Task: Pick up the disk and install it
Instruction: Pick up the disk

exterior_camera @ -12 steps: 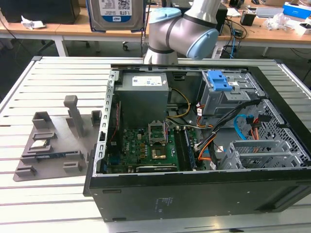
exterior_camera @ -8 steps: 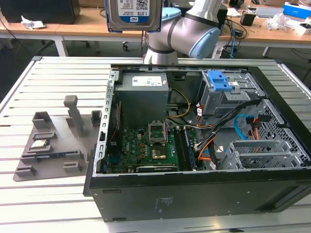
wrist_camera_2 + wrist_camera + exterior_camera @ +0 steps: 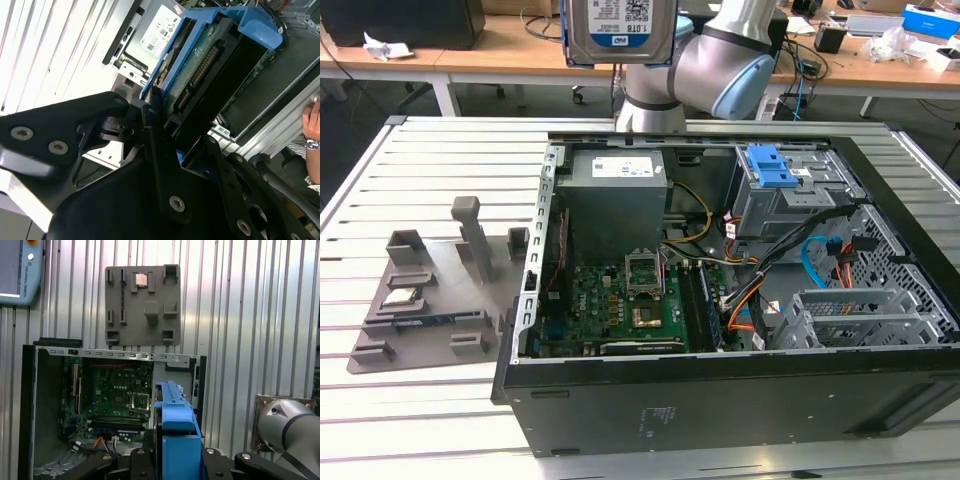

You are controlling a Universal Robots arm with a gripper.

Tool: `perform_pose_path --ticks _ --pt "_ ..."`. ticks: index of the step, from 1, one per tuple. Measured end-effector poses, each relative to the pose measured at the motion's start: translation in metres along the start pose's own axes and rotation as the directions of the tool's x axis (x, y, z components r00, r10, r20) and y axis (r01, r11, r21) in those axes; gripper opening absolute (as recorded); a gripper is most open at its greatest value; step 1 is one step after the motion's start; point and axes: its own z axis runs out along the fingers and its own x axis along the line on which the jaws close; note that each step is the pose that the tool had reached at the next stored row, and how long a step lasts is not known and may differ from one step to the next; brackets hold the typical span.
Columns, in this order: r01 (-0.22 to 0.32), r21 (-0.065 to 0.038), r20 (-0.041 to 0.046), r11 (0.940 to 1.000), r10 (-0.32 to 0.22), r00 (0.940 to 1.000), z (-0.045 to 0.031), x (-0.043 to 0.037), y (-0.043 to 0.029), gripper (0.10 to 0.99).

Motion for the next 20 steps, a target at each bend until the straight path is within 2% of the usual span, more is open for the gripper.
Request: perform_pose_path --ticks 6,20 --pt "0.000 0.000 0.0001 1.0000 0.000 1.0000 0.0001 0.0004 -0.0075 0.365" --pt "0.000 0.000 0.0000 1.0000 0.000 1.0000 0.0005 0.0023 -0.0397 0.365"
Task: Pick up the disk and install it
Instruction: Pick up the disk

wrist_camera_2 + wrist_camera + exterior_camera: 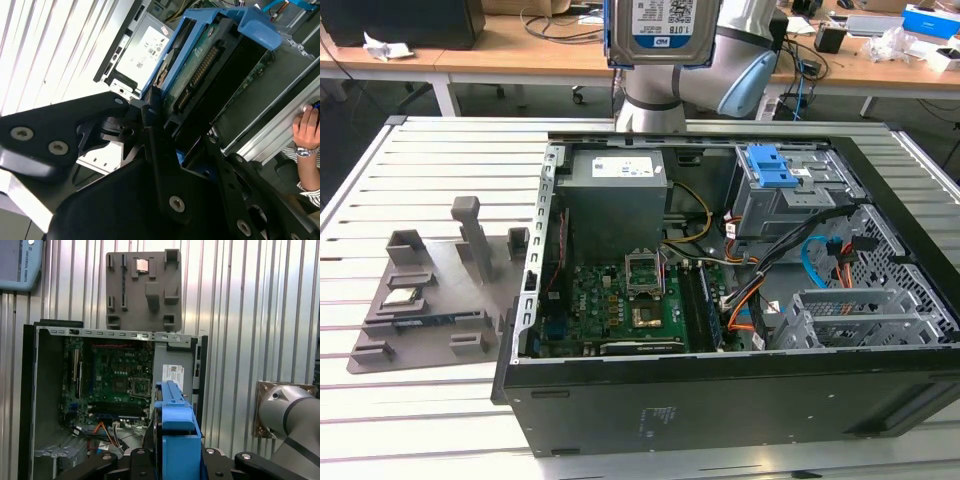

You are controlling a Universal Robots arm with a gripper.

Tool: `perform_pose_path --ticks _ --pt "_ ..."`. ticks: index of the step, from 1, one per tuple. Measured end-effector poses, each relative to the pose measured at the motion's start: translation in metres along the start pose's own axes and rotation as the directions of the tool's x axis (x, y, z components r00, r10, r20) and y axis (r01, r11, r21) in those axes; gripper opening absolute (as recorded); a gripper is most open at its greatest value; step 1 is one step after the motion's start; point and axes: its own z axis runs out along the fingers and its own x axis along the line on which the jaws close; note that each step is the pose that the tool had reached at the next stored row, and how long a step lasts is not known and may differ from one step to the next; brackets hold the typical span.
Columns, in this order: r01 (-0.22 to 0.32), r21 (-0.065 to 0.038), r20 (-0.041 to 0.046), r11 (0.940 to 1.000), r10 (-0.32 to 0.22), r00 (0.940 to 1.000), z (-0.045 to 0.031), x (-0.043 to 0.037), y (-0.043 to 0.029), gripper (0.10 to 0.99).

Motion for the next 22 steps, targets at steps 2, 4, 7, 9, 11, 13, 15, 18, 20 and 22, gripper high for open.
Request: perform_pose_path --ticks 2,4,7,9,11,13,15,18,20,22 --pt "0.000 0.000 0.0001 1.0000 0.000 1.0000 0.0001 0.0002 -0.0038 0.365" --pt "0.000 0.000 0.0001 1.0000 0.000 1.0000 0.0001 0.0006 -0.0097 0.365" --pt "0.000 0.000 0.0000 1.0000 0.000 1.0000 0.0002 0.0009 -0.0153 0.365" --pt "0.000 0.000 0.0000 1.0000 0.000 1.0000 0.0002 0.0011 -0.0185 0.365" --pt "0.000 0.000 0.0001 1.0000 0.000 1.0000 0.0003 0.0014 -0.0234 0.365" --pt "0.000 0.000 0.0000 1.0000 0.000 1.0000 0.0003 0.0016 -0.0275 0.365" --pt "0.000 0.000 0.0001 1.0000 0.000 1.0000 0.0004 0.0018 -0.0311 0.365" --pt "0.000 0.000 0.0001 1.0000 0.000 1.0000 0.0005 0.0022 -0.0365 0.365" --pt "0.000 0.000 0.0001 1.0000 0.000 1.0000 0.0005 0.0023 -0.0389 0.365" --pt "0.000 0.000 0.0001 1.0000 0.000 1.0000 0.0005 0.0025 -0.0431 0.365"
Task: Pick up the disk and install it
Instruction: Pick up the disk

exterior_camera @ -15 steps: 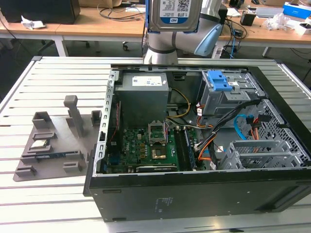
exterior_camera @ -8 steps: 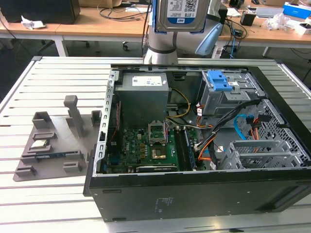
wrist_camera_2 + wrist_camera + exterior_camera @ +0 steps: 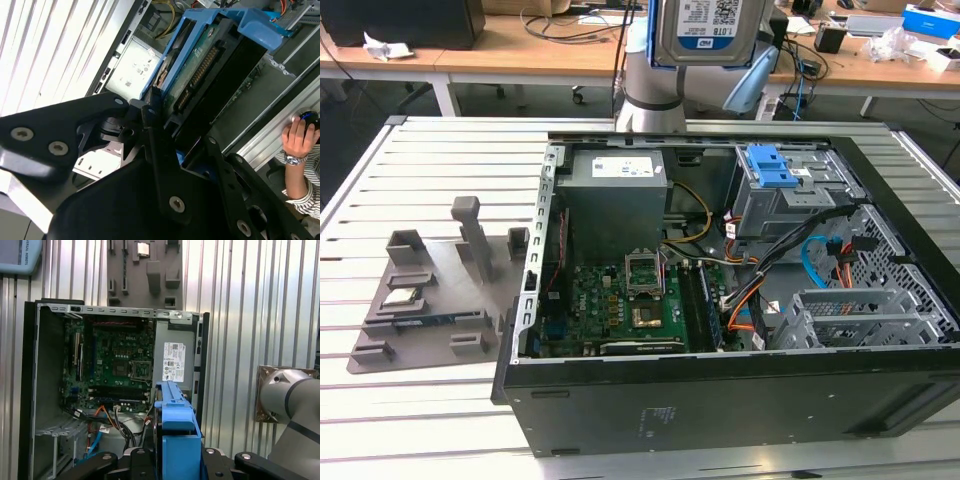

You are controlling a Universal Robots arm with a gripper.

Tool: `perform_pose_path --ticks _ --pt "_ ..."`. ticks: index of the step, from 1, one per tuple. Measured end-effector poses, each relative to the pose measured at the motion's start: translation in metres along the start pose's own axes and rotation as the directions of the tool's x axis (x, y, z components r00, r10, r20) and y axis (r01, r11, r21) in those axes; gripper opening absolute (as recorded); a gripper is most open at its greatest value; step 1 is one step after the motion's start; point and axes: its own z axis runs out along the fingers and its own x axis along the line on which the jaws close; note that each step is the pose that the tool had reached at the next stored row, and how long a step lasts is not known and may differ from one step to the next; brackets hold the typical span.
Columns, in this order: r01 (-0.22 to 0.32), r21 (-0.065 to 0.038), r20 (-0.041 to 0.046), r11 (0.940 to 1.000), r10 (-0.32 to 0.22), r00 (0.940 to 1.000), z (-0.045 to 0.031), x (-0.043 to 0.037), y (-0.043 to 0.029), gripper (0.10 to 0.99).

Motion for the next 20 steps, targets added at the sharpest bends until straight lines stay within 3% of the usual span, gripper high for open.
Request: perform_pose_path --ticks 6,20 --pt "0.000 0.000 0.0000 1.0000 0.000 1.0000 0.0001 0.0004 -0.0061 0.365" --pt "0.000 0.000 0.0001 1.0000 0.000 1.0000 0.0004 0.0015 -0.0331 0.365"
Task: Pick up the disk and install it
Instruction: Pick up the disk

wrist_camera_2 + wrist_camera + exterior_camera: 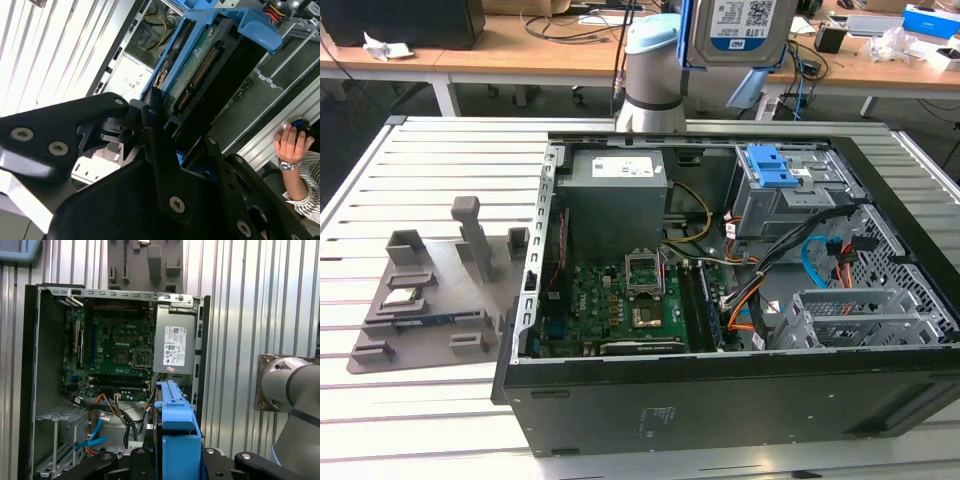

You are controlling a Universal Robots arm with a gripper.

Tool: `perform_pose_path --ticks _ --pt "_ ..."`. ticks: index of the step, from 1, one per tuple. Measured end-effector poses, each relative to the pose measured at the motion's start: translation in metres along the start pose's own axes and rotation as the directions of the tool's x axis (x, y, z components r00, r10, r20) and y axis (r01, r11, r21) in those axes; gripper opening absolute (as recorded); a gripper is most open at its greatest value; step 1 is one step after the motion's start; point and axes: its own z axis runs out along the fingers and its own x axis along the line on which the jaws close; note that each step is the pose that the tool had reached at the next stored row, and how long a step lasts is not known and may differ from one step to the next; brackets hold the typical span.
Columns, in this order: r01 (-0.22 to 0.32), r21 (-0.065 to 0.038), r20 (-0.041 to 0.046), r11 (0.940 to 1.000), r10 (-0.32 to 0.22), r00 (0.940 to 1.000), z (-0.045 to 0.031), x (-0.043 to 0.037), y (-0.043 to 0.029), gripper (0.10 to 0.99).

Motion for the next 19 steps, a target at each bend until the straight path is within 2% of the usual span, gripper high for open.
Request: perform_pose_path --ticks 5,10,13,15,19 --pt "0.000 0.000 0.0000 1.0000 0.000 1.0000 0.0002 0.0002 -0.0107 0.365" --pt "0.000 0.000 0.0000 1.0000 0.000 1.0000 0.0002 0.0005 -0.0181 0.365" --pt "0.000 0.000 -0.0001 1.0000 0.000 1.0000 0.0003 0.0008 -0.0251 0.365" --pt "0.000 0.000 -0.0001 1.0000 0.000 1.0000 0.0004 0.0010 -0.0334 0.365" --pt "0.000 0.000 -0.0001 1.0000 0.000 1.0000 0.0005 0.0012 -0.0426 0.365"
